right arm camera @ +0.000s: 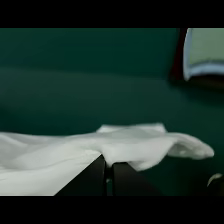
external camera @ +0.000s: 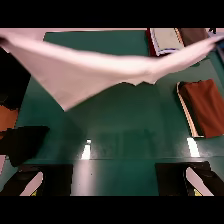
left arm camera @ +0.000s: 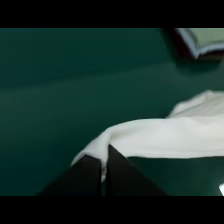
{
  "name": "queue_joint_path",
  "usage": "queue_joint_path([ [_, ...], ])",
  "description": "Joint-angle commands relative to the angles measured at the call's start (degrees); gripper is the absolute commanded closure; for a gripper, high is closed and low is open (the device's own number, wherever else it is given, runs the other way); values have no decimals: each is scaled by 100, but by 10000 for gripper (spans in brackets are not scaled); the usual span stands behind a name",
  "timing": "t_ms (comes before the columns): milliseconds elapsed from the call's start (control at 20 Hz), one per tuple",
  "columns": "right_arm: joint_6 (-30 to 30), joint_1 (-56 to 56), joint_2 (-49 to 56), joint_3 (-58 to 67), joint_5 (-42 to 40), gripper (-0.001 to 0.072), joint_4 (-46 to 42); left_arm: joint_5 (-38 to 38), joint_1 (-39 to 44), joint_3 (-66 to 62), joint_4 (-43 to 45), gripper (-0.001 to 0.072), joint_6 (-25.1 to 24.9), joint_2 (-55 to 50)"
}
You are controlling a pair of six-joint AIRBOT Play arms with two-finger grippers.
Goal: Fold the shirts.
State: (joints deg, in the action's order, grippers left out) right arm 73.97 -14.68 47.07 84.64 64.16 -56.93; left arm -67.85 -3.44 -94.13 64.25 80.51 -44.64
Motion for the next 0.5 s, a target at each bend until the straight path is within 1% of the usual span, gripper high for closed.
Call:
queue_joint_path([
  [0,109,-542,-282,1652,374,698,-7,72,0,-1784,24,683,68,55],
  [150,258,-1058,-28,2756,1010,698,44,177,0,-2656,267,684,219,55],
  [250,328,-1198,271,3407,1397,698,44,181,0,-2839,592,684,326,55],
  [350,463,-1193,540,3781,1513,699,44,131,0,-2662,846,684,372,52],
  [450,520,-1191,769,3762,1547,699,236,76,0,-2063,1106,684,411,2],
])
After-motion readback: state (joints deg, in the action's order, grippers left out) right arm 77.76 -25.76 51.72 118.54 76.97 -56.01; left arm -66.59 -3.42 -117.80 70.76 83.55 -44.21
